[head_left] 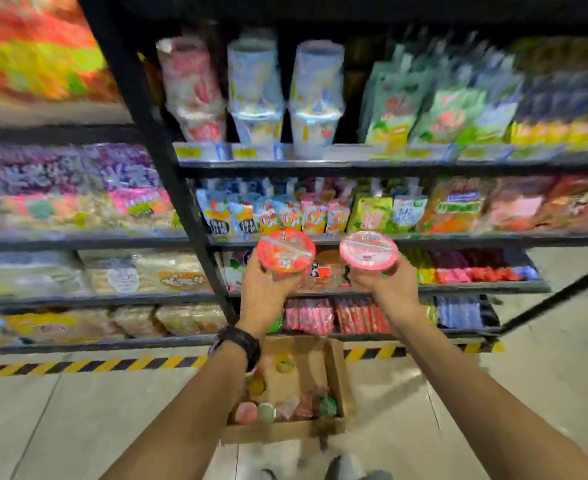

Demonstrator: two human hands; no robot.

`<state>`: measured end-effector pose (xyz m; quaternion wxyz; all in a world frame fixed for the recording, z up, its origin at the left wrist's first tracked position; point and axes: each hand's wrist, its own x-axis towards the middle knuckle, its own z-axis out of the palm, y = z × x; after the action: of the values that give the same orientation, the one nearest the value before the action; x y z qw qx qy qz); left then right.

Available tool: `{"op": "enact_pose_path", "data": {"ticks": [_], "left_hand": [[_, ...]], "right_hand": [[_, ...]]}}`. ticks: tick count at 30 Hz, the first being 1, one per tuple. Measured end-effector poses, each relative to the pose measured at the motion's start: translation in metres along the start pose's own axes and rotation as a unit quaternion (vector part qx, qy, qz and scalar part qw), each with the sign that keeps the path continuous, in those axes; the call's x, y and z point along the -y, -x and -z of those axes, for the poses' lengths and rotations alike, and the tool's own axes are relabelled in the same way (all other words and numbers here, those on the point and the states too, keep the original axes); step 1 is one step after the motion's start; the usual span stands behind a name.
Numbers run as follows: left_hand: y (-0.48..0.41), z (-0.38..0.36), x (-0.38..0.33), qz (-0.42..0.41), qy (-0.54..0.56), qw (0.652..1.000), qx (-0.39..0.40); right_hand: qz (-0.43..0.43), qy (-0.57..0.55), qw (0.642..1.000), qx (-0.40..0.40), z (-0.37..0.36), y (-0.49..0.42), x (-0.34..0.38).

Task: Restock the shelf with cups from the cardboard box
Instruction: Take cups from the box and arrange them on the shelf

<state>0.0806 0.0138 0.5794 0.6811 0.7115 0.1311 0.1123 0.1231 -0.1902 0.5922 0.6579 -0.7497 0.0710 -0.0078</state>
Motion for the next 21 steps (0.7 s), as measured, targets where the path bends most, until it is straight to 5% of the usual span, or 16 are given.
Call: {"op": "enact_pose_path", "data": {"ticks": [10,21], "left_hand": [[0.007,-0.052,-0.167,-0.170,-0.042,0.984,-0.026],[0.015,-0.133,-0.277,-0.258,-0.055,0.960,-0.090]], "right_hand": [[0.129,-0.027,0.991,-0.019,0.072,-0.013,0.150],[0.232,-0.063,0.970,0.015,0.153,-0.034,0.252]]}}
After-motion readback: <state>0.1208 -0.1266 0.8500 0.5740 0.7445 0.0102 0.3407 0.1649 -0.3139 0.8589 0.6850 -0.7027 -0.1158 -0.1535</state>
